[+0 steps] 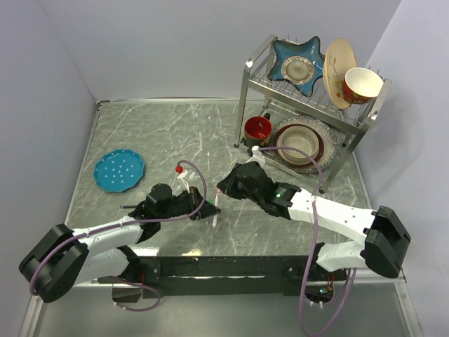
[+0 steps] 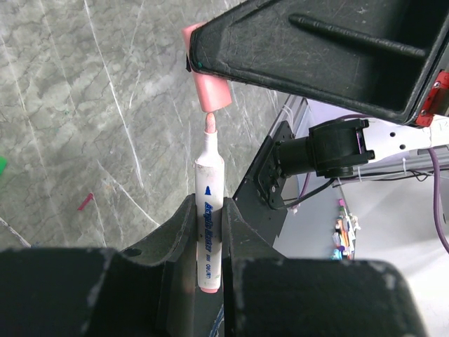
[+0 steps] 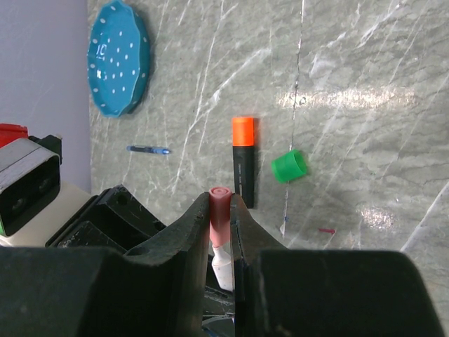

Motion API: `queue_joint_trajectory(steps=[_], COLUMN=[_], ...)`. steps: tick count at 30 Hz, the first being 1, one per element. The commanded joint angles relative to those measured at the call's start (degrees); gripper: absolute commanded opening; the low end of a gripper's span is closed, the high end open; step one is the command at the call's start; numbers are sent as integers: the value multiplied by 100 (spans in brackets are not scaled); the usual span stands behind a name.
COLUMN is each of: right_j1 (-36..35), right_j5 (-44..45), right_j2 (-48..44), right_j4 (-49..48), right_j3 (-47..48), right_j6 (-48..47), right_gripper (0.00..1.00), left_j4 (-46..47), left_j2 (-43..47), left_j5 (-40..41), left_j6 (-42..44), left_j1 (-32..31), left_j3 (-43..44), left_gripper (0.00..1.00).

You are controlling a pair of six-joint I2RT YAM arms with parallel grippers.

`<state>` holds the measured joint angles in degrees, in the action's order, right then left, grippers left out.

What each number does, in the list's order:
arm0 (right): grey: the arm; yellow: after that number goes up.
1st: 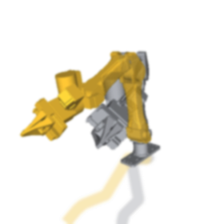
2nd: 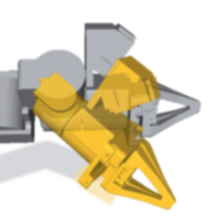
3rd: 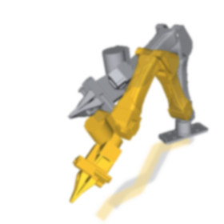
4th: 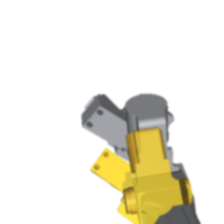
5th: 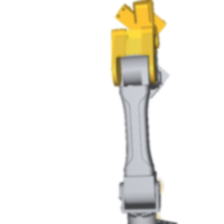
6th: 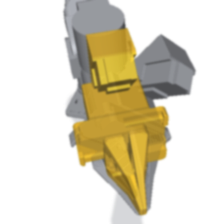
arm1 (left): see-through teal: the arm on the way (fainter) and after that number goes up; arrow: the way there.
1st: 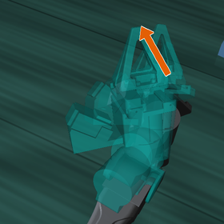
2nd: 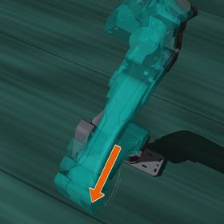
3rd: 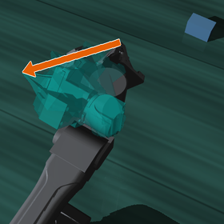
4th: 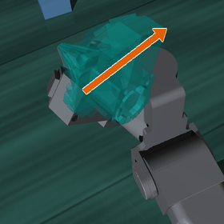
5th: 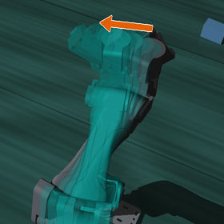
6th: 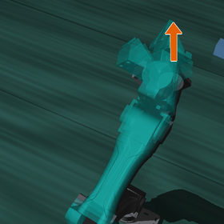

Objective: Insert the pens into the pen caps

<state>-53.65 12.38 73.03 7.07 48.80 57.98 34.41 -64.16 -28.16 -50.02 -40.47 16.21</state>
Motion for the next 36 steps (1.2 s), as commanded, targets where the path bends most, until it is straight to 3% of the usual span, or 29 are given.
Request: queue_joint_trajectory(steps=[1,21,28,36], right_j1=[-67,-524,-594,-629], right_j5=[45,309,-236,-1017], right_j2=[9,-175,-1044,-1704], right_j4=[-101,-118,-1942,-2754], right_j3=[174,-255,-1345,-1557], right_j6=[-58,65,-479,-1025], right_gripper=[10,10,18,18], left_j4=[118,-93,4,-303], left_j2=[62,149,500,1388], left_j5=[-40,57,-180,-550], left_j6=[168,229,124,229], left_j1=[-23,-23,-23,-23], left_j3=[172,392,453,813], left_gripper=[1,1,1,1])
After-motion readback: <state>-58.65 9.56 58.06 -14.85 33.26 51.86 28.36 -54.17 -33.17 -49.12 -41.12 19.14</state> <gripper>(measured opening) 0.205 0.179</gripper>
